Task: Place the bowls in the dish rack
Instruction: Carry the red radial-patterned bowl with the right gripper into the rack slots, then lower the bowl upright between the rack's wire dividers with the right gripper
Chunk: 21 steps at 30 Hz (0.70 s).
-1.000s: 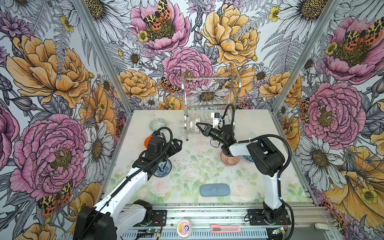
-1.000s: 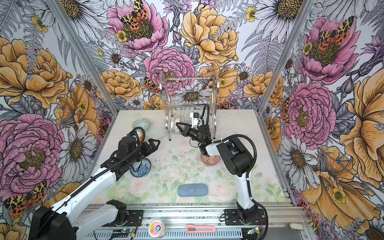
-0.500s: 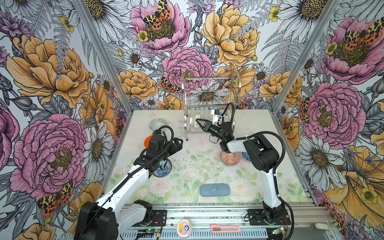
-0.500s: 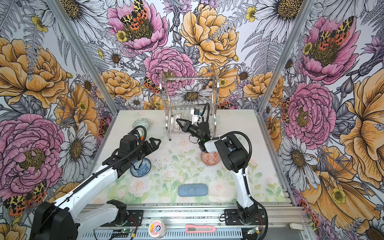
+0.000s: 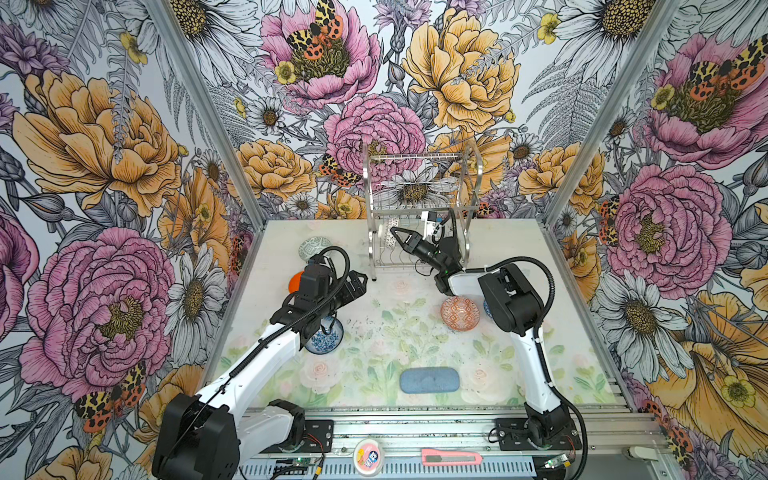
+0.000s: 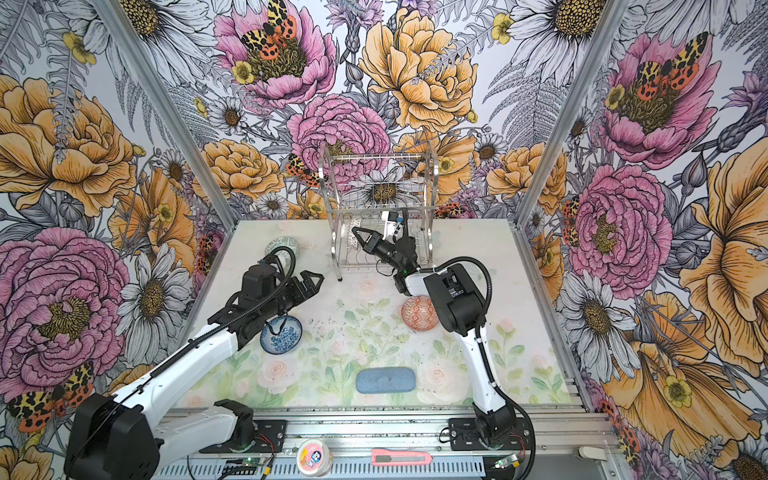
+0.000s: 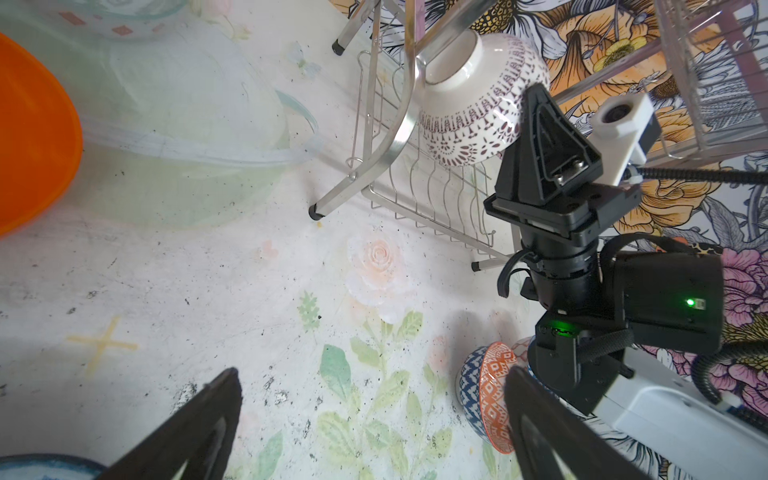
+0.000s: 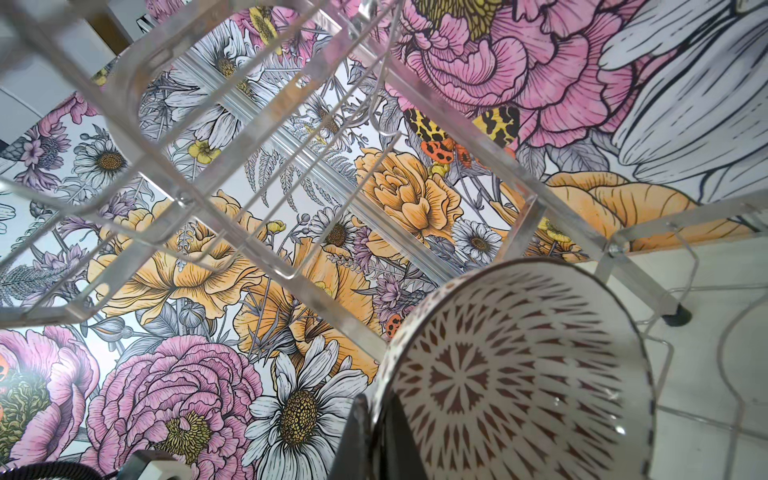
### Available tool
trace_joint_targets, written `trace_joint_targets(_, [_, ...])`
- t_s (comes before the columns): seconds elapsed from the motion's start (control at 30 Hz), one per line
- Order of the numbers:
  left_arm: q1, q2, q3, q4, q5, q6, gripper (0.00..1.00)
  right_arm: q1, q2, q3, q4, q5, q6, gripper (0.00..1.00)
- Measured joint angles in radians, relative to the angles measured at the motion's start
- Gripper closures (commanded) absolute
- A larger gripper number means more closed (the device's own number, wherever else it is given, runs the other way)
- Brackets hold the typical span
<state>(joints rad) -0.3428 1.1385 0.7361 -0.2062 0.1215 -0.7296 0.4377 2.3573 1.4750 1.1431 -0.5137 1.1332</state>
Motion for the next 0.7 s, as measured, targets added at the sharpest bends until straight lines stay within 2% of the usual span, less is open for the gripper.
trace_joint_targets(0.3, [0.001,0.026,0.003,0.002,0.0,0.007,0.01,-0.001,0.085,0.113,-0.038,0.001,0.004,1.0])
trace_joint_targets(0.7, [0.006,0.056,0.018,0.017,0.011,0.008,0.01,-0.008,0.135,0.185,-0.125,0.02,0.011,1.0])
